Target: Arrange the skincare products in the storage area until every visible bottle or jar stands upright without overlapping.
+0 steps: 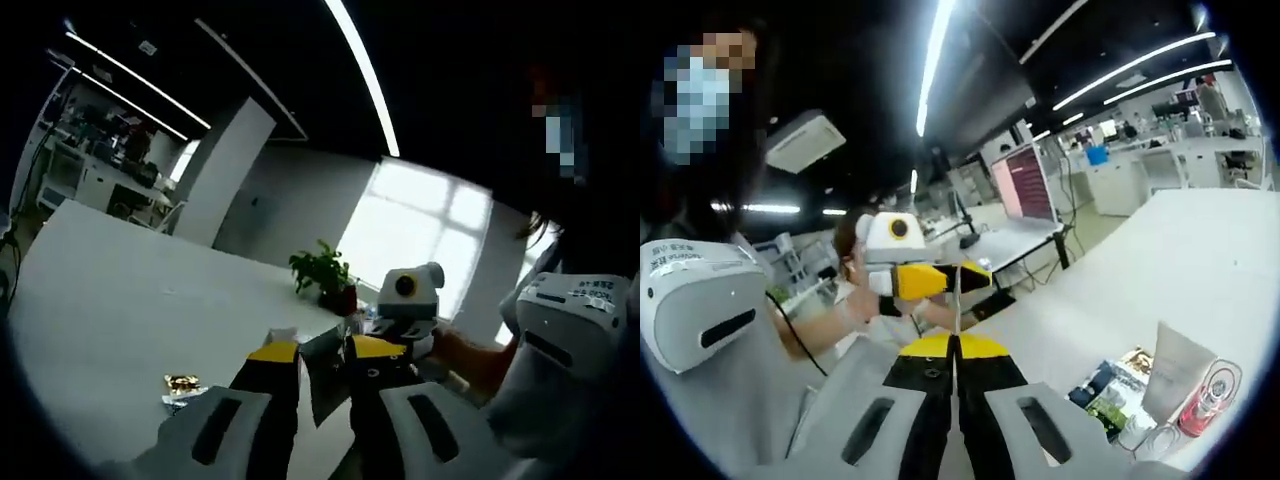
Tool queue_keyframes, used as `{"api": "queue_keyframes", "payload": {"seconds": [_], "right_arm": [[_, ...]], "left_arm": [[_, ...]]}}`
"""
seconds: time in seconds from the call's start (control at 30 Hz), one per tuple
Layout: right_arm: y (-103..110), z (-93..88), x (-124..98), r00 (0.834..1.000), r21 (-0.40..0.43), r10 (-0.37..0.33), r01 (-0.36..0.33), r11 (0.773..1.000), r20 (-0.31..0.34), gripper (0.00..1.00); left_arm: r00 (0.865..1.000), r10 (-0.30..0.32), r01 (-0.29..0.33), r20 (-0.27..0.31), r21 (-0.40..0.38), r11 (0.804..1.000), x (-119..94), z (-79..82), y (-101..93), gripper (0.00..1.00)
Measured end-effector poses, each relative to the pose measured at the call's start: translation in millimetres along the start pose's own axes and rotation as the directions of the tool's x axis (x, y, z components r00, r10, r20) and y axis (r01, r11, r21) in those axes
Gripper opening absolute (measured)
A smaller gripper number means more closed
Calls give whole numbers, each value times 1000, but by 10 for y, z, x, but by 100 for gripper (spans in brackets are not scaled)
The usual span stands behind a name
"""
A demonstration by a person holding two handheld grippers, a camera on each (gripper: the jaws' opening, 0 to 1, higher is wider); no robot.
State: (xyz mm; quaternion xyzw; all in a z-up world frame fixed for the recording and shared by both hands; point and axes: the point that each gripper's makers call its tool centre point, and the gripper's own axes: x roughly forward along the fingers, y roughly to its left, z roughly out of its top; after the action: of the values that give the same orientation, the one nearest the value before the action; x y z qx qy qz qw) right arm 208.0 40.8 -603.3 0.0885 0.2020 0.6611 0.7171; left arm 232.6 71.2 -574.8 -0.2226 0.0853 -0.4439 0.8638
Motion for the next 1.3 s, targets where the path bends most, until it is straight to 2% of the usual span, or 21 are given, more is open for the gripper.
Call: {"api": "queue_keyframes", "payload": {"seconds": [0.2, 0.33, 0.43, 0.77, 0.93, 1.0, 1.17, 1.2, 1.3], "right_arm": [[-56, -61, 58, 1000, 34, -26, 26, 999, -9, 1], [-83, -124, 117, 999, 42, -41, 42, 998, -34, 1], [-115, -227, 192, 995, 21, -61, 63, 998, -80, 1], [-213, -451, 332, 983, 1, -104, 105, 994, -151, 2], [-352, -597, 394, 969, -29, -155, 152, 988, -190, 4], [-431, -695, 404, 956, -64, -189, 179, 982, -227, 6], [-523, -859, 436, 932, -132, -228, 198, 971, -283, 8], [-546, -918, 430, 921, -137, -233, 200, 970, -311, 9], [-582, -982, 443, 913, -147, -232, 193, 970, -334, 10]], "left_arm": [[999, 31, -31, -24, 7, 1000, -31, -59, 77, 6], [996, 69, -68, -65, 17, 998, -45, -133, 191, 0], [982, 125, -114, -139, 80, 990, -72, -259, 319, 0], [953, 195, -169, -233, 128, 977, -109, -455, 503, 0], [938, 222, -194, -267, 128, 973, -132, -552, 636, 0], [930, 226, -196, -290, 130, 972, -141, -601, 672, 0], [905, 246, -203, -348, 157, 967, -172, -726, 788, 0], [900, 244, -200, -362, 156, 967, -178, -759, 815, 0], [881, 239, -193, -409, 151, 969, -194, -883, 884, 0]]}}
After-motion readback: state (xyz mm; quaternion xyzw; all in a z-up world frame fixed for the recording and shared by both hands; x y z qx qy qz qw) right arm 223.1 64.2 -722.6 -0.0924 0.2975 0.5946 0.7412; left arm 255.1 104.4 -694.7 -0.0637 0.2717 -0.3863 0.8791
